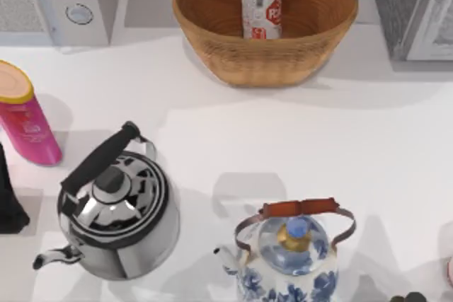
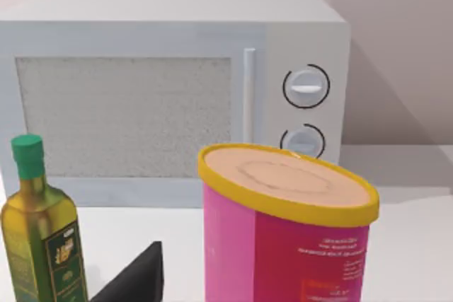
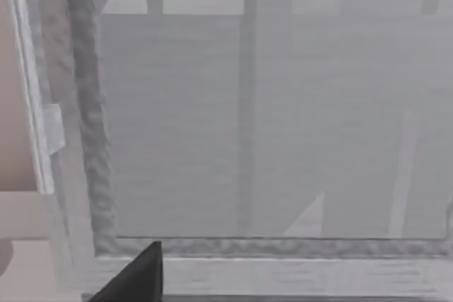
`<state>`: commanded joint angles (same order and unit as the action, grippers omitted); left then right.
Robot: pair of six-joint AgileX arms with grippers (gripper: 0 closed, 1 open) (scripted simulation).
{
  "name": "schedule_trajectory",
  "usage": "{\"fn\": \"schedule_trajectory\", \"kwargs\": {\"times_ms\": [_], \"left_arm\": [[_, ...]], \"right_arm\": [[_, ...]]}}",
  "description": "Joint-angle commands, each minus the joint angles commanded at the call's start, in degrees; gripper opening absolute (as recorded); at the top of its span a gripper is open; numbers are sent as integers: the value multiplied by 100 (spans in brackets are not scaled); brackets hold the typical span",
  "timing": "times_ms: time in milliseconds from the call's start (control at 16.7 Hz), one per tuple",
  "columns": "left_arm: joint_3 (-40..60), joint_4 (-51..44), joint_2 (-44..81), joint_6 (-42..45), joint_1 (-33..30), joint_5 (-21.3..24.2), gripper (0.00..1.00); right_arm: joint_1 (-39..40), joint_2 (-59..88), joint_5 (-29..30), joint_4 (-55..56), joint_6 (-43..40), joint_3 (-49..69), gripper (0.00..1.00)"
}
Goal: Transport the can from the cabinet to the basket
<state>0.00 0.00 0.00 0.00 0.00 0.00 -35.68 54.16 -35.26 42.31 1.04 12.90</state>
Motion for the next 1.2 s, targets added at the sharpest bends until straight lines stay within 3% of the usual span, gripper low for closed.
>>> {"fn": "schedule_trajectory", "kwargs": {"times_ms": [300, 540, 1200], "left_arm": [[0, 0, 0, 0, 0, 0, 100], [0, 0, 0, 0, 0, 0, 100], [0, 0, 0, 0, 0, 0, 100]], "right_arm": [[-1440, 2233, -1417, 1688, 41, 509, 100], [-2152, 3252, -2117, 2511, 60, 762, 100], [-2317, 3456, -2295, 2349, 64, 1120, 100]]}}
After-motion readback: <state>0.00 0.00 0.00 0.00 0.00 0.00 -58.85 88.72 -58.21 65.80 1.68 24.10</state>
